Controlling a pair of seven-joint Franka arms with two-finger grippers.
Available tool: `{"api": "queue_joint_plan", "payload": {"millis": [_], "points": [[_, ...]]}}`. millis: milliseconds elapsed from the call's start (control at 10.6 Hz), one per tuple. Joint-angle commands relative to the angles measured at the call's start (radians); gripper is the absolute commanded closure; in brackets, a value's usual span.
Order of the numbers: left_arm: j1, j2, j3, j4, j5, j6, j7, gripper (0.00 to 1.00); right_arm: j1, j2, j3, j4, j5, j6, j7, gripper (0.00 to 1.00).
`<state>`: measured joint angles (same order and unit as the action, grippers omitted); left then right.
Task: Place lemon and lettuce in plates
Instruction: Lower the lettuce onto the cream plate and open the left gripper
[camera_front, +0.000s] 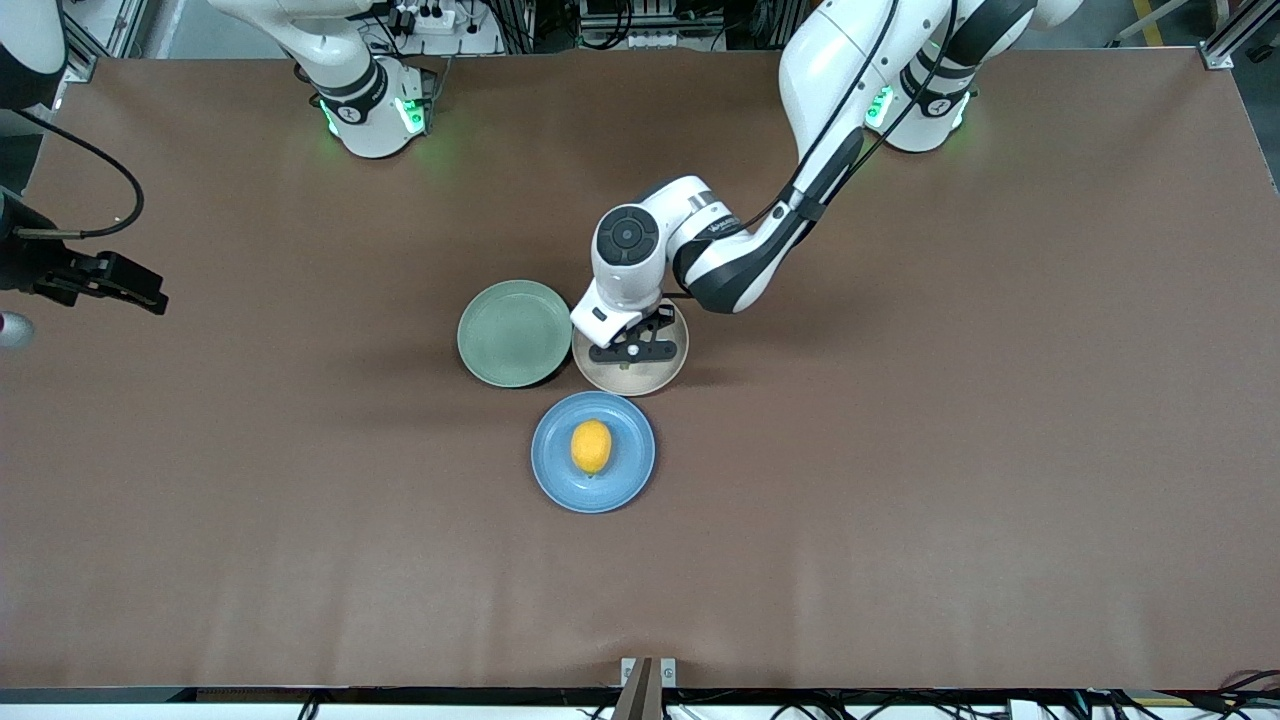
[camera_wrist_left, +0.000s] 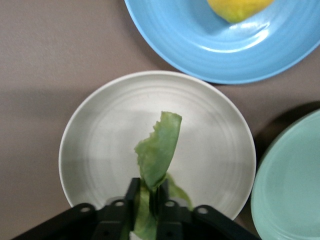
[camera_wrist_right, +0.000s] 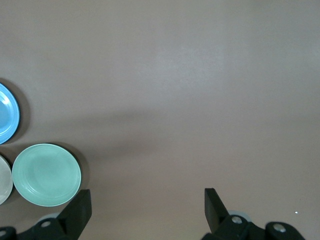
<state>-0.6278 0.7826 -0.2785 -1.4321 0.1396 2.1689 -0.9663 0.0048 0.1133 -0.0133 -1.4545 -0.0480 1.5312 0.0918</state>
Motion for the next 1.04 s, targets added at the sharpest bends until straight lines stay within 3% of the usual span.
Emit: {"api": "queue_joint_plan", "payload": {"millis": [0, 283, 471, 942], "points": [[-0.010, -0.002, 0.015, 0.009, 0.025, 0.012, -0.012, 0.00, -0.013, -0.014, 0.006, 0.005, -0.012, -0.016, -0.009, 0.00], [0.000, -0.014, 0.016, 0.009, 0.028, 0.012, -0.017, 0.00, -0.017, -0.024, 0.007, 0.013, -0.012, -0.014, -0.010, 0.00], [0.031, -0.051, 0.056, 0.009, 0.029, 0.012, -0.014, 0.00, -0.017, -0.026, 0.007, 0.013, -0.010, -0.016, -0.010, 0.00], [0.271, -0.149, 0.055, 0.004, 0.031, -0.067, 0.174, 0.00, -0.020, -0.026, 0.009, 0.013, -0.010, -0.016, -0.010, 0.00]]}}
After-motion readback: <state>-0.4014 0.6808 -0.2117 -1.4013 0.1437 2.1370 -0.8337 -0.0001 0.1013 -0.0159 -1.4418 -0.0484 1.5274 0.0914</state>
